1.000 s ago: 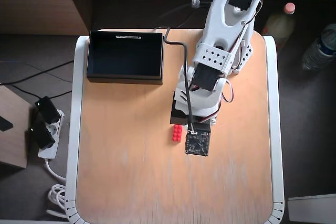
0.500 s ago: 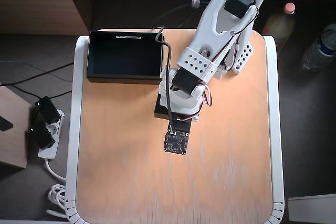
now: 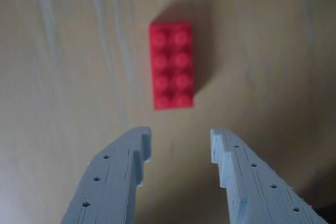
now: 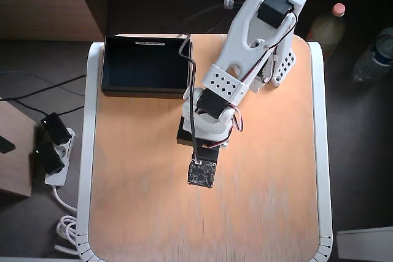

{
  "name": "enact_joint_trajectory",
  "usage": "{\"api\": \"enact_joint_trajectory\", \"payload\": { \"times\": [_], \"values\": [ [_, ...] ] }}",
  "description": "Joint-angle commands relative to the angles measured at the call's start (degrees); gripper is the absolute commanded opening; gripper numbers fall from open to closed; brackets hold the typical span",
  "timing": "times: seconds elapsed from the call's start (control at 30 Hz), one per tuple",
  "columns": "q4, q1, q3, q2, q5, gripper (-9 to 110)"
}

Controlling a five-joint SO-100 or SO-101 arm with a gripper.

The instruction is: Grasp a lego block and put it in the bin.

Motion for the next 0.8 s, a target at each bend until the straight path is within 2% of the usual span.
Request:
{"api": "enact_joint_trajectory", "payload": {
  "times": [0.0, 0.77],
  "values": [
    [-5.6, 0.4, -2.3, 0.4, 0.6, 14],
    [-15.2, 0.4, 4.0, -5.5, 0.2, 19]
  ]
}}
